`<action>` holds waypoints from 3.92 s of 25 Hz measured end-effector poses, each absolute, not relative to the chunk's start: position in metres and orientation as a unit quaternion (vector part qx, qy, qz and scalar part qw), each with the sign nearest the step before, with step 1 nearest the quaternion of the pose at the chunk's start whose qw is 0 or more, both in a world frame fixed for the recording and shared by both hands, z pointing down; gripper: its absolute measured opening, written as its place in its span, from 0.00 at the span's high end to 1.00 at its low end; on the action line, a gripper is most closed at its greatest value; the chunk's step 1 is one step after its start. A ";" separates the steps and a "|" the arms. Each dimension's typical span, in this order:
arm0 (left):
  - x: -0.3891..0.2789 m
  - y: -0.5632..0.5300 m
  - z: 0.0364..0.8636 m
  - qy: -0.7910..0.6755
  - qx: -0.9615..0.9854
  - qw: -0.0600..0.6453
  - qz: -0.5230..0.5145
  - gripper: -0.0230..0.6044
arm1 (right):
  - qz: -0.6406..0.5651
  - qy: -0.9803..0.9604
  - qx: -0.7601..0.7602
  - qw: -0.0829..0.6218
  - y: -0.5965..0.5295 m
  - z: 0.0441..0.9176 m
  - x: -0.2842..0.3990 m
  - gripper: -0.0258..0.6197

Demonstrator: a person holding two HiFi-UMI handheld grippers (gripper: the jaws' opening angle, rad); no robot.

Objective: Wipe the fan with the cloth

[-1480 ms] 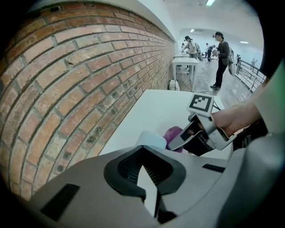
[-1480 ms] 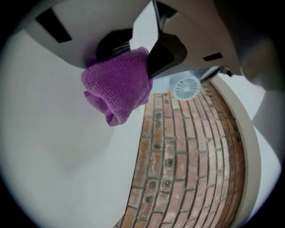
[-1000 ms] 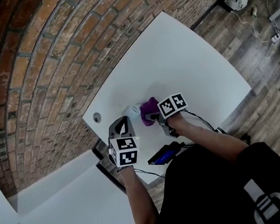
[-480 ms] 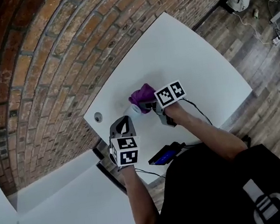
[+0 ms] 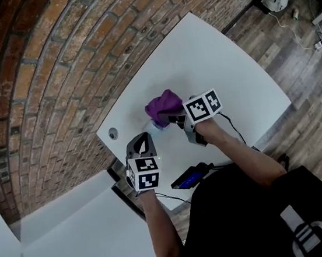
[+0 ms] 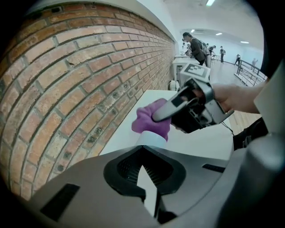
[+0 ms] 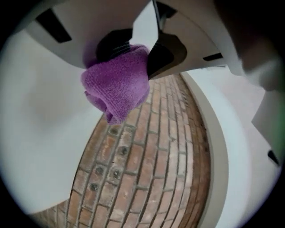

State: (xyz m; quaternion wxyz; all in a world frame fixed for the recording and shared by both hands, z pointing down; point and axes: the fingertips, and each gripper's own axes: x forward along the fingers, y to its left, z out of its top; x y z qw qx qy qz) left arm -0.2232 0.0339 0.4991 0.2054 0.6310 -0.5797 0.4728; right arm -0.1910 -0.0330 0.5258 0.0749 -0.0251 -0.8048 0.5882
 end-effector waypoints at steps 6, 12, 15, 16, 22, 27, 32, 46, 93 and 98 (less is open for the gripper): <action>-0.223 0.036 0.499 -0.578 0.629 0.203 0.479 0.97 | 0.571 -0.814 -0.046 0.097 -0.009 0.528 -0.198 0.86; -0.224 0.038 0.500 -0.580 0.627 0.206 0.478 0.97 | 0.597 -0.788 0.013 0.152 -0.025 0.592 -0.183 0.86; -0.224 0.035 0.500 -0.579 0.630 0.205 0.475 0.97 | 0.662 -0.743 -0.037 0.093 -0.028 0.576 -0.187 0.86; -0.224 0.035 0.500 -0.580 0.630 0.204 0.475 0.97 | 0.673 -0.732 -0.061 0.092 -0.023 0.574 -0.192 0.86; -0.222 0.035 0.500 -0.580 0.630 0.204 0.474 0.97 | 0.670 -0.726 -0.075 0.134 -0.006 0.598 -0.209 0.86; -0.222 0.035 0.500 -0.586 0.628 0.204 0.471 0.97 | 0.507 -0.801 -0.011 0.319 -0.003 0.650 -0.204 0.86; -0.220 0.035 0.500 -0.585 0.629 0.207 0.468 0.97 | 0.315 -0.854 0.048 0.412 -0.032 0.647 -0.189 0.86; -0.223 0.032 0.501 -0.595 0.630 0.207 0.455 0.97 | 0.460 -0.799 -0.041 0.384 0.020 0.657 -0.184 0.86; -0.214 0.044 0.502 -0.573 0.653 0.232 0.438 0.96 | 0.462 -0.868 -0.028 0.177 0.005 0.537 -0.193 0.86; -0.214 0.047 0.502 -0.573 0.651 0.240 0.436 0.96 | 0.469 -0.840 0.027 0.272 0.004 0.605 -0.167 0.86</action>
